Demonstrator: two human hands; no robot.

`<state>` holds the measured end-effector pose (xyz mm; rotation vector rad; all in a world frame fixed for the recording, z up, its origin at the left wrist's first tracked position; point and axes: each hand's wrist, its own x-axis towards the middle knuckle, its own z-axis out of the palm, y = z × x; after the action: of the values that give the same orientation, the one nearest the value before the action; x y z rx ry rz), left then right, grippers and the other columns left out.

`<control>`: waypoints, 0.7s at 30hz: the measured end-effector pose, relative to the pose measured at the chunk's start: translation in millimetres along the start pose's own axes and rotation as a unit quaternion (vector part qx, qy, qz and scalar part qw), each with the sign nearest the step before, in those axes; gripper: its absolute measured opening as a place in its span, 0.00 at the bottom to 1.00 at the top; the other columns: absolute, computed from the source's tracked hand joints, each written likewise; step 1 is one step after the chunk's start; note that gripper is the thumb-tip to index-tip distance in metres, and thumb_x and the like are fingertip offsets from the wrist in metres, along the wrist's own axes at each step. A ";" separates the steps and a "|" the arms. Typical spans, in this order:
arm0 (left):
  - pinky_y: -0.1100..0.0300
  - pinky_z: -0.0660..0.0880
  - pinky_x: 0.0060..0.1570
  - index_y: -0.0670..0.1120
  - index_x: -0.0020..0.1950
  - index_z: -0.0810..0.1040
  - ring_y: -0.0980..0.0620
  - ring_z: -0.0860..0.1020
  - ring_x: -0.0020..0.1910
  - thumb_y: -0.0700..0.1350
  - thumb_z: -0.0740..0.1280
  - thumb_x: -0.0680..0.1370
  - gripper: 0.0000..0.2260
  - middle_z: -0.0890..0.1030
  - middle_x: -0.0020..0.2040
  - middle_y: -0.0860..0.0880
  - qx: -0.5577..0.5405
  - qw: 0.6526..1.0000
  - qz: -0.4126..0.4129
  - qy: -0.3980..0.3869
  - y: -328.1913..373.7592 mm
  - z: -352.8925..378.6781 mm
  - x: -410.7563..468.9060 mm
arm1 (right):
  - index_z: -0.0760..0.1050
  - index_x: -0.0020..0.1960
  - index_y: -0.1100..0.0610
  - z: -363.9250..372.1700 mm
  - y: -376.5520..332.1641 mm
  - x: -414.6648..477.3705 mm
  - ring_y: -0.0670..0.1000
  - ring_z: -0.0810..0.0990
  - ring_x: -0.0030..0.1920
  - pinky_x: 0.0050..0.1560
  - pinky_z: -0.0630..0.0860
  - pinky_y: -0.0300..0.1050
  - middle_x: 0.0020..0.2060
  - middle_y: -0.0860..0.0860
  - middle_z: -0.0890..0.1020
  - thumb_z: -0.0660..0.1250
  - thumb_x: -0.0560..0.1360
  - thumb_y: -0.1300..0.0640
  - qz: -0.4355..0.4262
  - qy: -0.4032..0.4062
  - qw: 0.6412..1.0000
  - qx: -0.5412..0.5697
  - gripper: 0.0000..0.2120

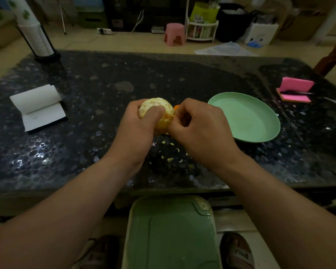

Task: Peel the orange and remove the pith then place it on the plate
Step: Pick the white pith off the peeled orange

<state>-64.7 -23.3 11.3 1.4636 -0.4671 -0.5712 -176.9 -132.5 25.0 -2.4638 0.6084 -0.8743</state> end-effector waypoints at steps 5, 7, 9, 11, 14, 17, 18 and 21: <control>0.54 0.81 0.50 0.48 0.67 0.77 0.47 0.84 0.56 0.53 0.69 0.73 0.23 0.83 0.62 0.44 -0.049 0.998 -0.024 -0.006 1.2 0.8 1.2 | 0.77 0.42 0.49 -0.7 0.6 -0.2 0.45 0.79 0.37 0.38 0.79 0.49 0.36 0.45 0.81 0.73 0.76 0.52 -0.006 0.000 1.000 0.014 0.06; 0.53 0.80 0.50 0.46 0.67 0.77 0.47 0.84 0.56 0.53 0.69 0.73 0.24 0.83 0.62 0.42 -0.062 0.998 -0.029 -0.005 1.8 -0.4 2.2 | 0.77 0.42 0.49 0.0 1.0 -0.3 0.45 0.81 0.39 0.39 0.80 0.51 0.36 0.45 0.81 0.73 0.75 0.53 -0.002 -0.001 1.000 0.015 0.06; 0.51 0.81 0.52 0.45 0.66 0.78 0.45 0.84 0.56 0.52 0.69 0.73 0.23 0.83 0.62 0.42 -0.074 0.997 -0.030 0.001 1.9 -2.1 3.4 | 0.77 0.41 0.49 -0.5 1.8 -0.7 0.47 0.82 0.41 0.41 0.80 0.52 0.36 0.45 0.81 0.73 0.75 0.53 0.003 -0.002 1.000 0.017 0.06; 0.48 0.82 0.55 0.45 0.66 0.78 0.44 0.84 0.57 0.52 0.69 0.73 0.23 0.83 0.62 0.41 -0.079 0.996 -0.033 0.005 1.6 -3.6 4.1 | 0.77 0.42 0.50 -2.2 2.9 -0.9 0.46 0.80 0.39 0.40 0.80 0.52 0.35 0.45 0.80 0.73 0.75 0.53 0.008 -0.009 1.000 0.018 0.06; 0.39 0.81 0.62 0.45 0.65 0.79 0.40 0.84 0.60 0.52 0.70 0.74 0.21 0.83 0.62 0.41 -0.090 0.995 -0.042 0.003 2.7 -5.4 4.5 | 0.78 0.44 0.50 -3.9 6.1 -0.1 0.45 0.78 0.37 0.38 0.77 0.48 0.36 0.44 0.80 0.71 0.77 0.54 0.021 -0.023 0.999 0.028 0.04; 0.41 0.81 0.59 0.43 0.66 0.78 0.44 0.84 0.56 0.51 0.69 0.74 0.22 0.83 0.61 0.41 -0.121 0.991 -0.055 0.001 5.0 -5.6 4.8 | 0.78 0.48 0.51 -2.5 10.0 1.4 0.45 0.77 0.37 0.38 0.73 0.46 0.37 0.44 0.80 0.67 0.82 0.54 0.037 -0.029 0.999 0.026 0.05; 0.44 0.82 0.56 0.42 0.67 0.78 0.45 0.84 0.54 0.51 0.69 0.74 0.23 0.83 0.61 0.40 -0.136 0.989 -0.063 0.000 5.2 -5.7 5.1 | 0.79 0.50 0.51 -1.8 12.3 2.2 0.45 0.78 0.37 0.38 0.73 0.46 0.39 0.44 0.81 0.66 0.84 0.54 0.048 -0.035 0.998 0.028 0.06; 0.48 0.83 0.53 0.41 0.68 0.77 0.47 0.84 0.53 0.48 0.68 0.81 0.18 0.83 0.62 0.40 -0.169 0.982 -0.088 -0.007 5.6 -7.0 5.7 | 0.81 0.55 0.54 0.0 21.6 4.1 0.50 0.82 0.42 0.45 0.81 0.54 0.44 0.49 0.85 0.61 0.87 0.55 0.096 -0.080 0.992 0.027 0.10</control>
<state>-55.5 -21.2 16.2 1.1819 -0.2369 -0.7619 -179.4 -152.0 15.1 -2.3511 0.7387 -0.6057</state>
